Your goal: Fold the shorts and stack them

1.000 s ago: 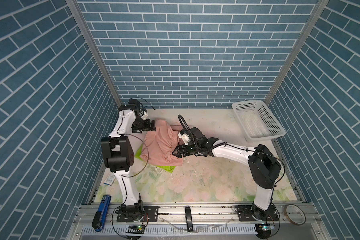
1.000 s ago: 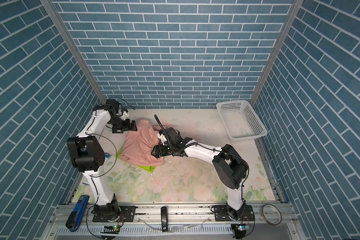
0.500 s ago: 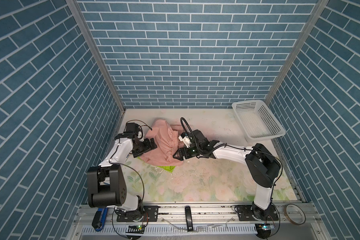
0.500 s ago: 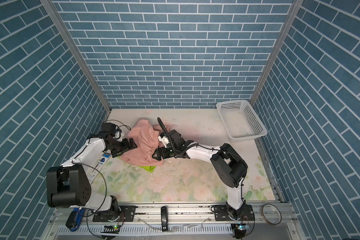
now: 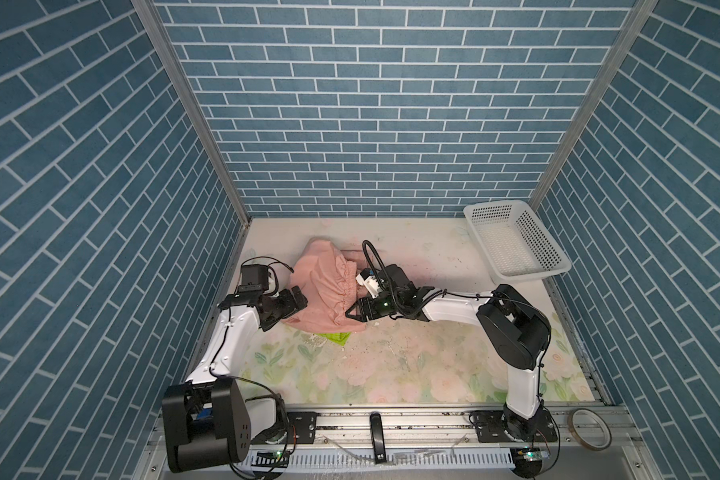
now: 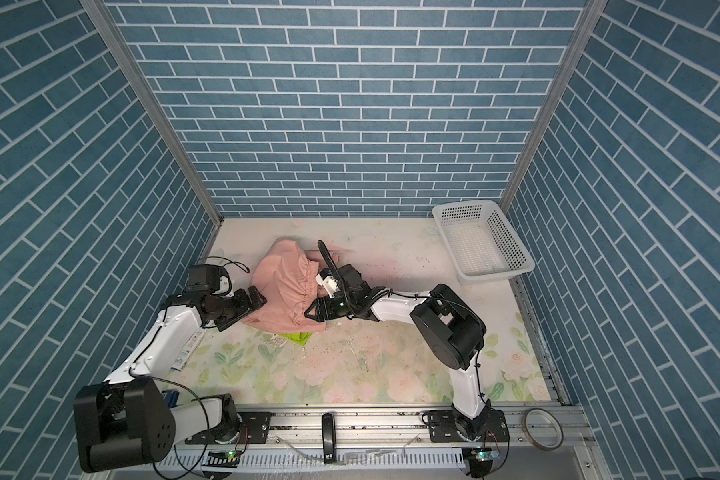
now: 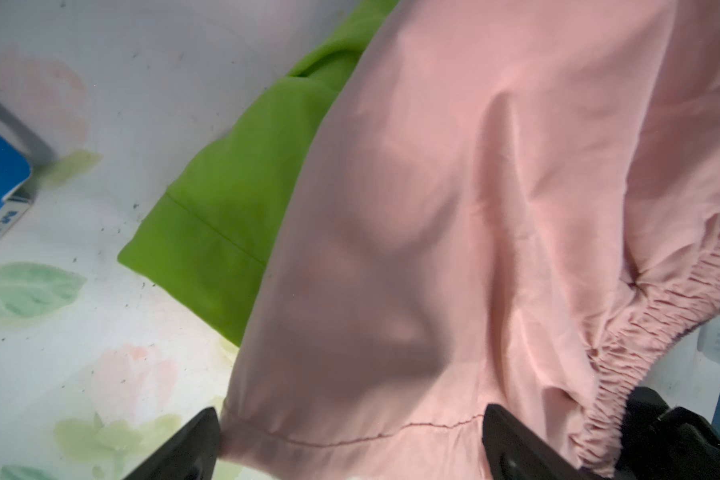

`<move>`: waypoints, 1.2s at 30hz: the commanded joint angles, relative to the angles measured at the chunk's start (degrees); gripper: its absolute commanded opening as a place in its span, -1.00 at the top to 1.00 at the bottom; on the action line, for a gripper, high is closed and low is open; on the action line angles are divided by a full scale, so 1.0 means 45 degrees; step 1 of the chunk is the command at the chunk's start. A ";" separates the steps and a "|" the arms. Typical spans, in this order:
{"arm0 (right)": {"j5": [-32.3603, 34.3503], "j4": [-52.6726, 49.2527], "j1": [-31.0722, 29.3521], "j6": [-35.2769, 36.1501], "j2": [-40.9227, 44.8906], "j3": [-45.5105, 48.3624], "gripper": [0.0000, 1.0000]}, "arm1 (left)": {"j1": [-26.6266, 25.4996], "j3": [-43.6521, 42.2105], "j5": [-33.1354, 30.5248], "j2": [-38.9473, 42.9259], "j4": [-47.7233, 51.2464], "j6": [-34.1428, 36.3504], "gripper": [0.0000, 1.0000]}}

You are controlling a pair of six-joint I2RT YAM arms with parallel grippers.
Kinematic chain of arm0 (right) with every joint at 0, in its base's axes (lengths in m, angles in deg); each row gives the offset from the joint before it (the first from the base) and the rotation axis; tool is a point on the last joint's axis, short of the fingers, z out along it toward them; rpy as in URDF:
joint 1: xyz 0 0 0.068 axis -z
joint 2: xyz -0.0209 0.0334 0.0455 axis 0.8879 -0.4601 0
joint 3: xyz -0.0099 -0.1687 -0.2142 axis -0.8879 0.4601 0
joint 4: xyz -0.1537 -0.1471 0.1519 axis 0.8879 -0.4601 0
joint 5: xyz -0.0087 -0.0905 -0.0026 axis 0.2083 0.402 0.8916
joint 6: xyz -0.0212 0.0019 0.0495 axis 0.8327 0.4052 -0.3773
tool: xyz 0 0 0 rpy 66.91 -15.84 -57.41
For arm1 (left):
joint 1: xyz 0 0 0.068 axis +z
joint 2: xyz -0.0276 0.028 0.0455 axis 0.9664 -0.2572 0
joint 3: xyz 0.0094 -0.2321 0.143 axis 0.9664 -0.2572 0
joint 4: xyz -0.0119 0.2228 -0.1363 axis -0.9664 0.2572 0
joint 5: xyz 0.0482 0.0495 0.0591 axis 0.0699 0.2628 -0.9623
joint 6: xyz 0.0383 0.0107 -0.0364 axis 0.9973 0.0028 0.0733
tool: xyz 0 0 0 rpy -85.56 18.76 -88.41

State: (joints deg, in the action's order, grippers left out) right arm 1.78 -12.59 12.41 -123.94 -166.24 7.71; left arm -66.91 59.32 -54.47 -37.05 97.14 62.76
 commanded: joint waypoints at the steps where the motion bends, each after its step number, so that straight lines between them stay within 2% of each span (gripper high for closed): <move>1: -0.0428 0.0913 0.0030 -0.0395 -0.0283 -0.0030 -0.02 | 0.0664 -0.0515 0.0146 0.0091 -0.0097 -0.0238 -0.99; 4: -0.0571 0.1173 0.0021 -0.0577 -0.0363 -0.0091 0.21 | 0.1226 -0.0990 0.0714 0.0097 -0.0821 -0.0621 -0.99; 6: -0.0686 0.1377 0.0005 -0.0677 -0.0439 -0.0093 0.23 | 0.1330 -0.1190 0.1124 -0.0014 -0.1433 -0.0839 -0.99; 9: -0.0669 0.1424 0.0022 -0.0708 -0.0591 -0.0101 0.32 | 0.1338 -0.1677 0.2231 -0.0100 -0.3052 -0.1394 -0.70; 10: -0.0687 0.1402 0.0020 -0.0708 -0.0619 -0.0111 0.38 | 0.1345 -0.1791 0.2532 -0.0161 -0.3483 -0.1591 -0.58; 13: -0.0709 0.1422 -0.0004 -0.0698 -0.0563 -0.0093 0.79 | 0.1344 -0.1533 0.2683 -0.0559 -0.3570 -0.1463 0.08; 15: -0.0671 0.1440 -0.0017 -0.0670 -0.0344 -0.0024 0.95 | 0.1337 -0.1297 0.2372 -0.0818 -0.2996 -0.1012 0.55; 17: -0.0501 0.1448 -0.0056 -0.0632 -0.0071 0.0069 1.00 | 0.1344 -0.0808 0.2140 -0.0866 -0.2751 -0.0861 0.91; 18: -0.0413 0.1468 -0.0087 -0.0596 0.0085 0.0131 1.00 | 0.1340 -0.0674 0.2068 -0.0848 -0.2701 -0.0846 1.00; 27: 0.0209 0.0418 -0.0946 0.0768 0.1289 -0.0332 1.00 | 0.1557 0.2482 0.1108 -0.2252 -0.0638 0.0517 1.00; 31: 0.0554 -0.0581 -0.1565 0.1560 0.1140 -0.0930 1.00 | 0.1599 0.3512 0.0433 -0.3229 0.0034 0.0882 1.00; 34: 0.0639 -0.1618 -0.2008 0.2285 0.0580 -0.1538 0.84 | 0.1636 0.3779 0.0046 -0.3661 -0.0007 0.0935 1.00; 36: 0.0640 -0.2628 -0.2248 0.2988 0.0329 -0.2075 0.65 | 0.1648 0.3962 -0.0346 -0.3874 -0.0066 0.0952 1.00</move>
State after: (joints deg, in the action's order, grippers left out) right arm 5.25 -16.02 3.87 -117.87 -163.18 0.97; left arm -60.40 75.08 -50.84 -53.42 96.55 65.40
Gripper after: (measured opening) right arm 0.146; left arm 0.057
